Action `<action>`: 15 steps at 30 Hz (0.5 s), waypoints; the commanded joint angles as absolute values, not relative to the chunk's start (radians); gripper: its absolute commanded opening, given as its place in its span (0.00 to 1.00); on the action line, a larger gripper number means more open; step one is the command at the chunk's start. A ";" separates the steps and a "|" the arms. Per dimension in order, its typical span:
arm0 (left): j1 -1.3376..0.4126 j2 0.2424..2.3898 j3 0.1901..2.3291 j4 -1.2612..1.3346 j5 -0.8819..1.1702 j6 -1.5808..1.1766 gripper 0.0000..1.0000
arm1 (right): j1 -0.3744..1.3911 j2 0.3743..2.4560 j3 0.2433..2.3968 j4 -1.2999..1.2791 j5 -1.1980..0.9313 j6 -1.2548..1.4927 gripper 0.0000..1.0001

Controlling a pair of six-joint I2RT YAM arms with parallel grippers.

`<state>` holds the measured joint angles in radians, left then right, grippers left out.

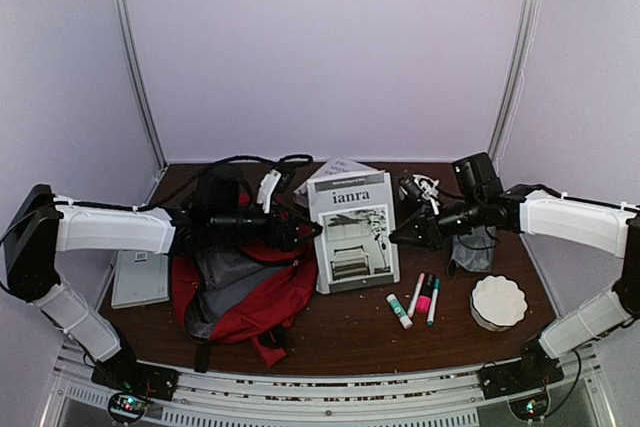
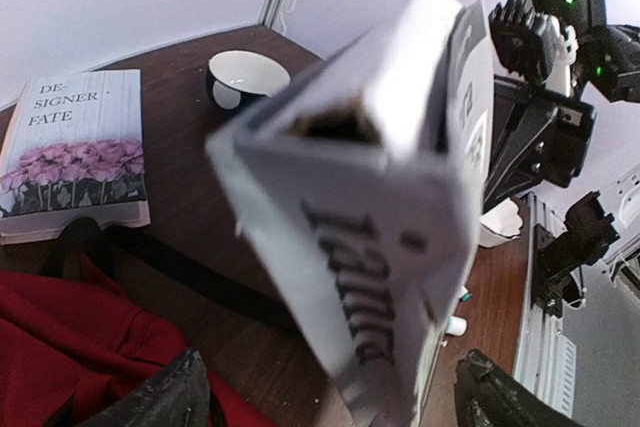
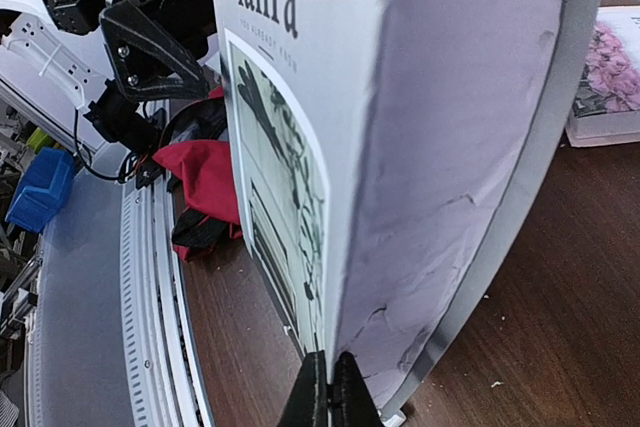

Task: Pack the student bag
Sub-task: Pass from the right arm to the left

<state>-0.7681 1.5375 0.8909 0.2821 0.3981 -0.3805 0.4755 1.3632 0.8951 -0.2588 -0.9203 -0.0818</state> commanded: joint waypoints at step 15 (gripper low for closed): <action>-0.731 1.657 0.910 0.717 0.664 -0.656 0.31 | 0.540 1.417 0.979 -0.302 -0.950 -0.100 0.00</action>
<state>-0.7551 1.6398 0.8925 0.5575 0.5926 -0.5594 0.5335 1.4197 0.9382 -0.3088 -0.9215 -0.1059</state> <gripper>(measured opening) 0.353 0.008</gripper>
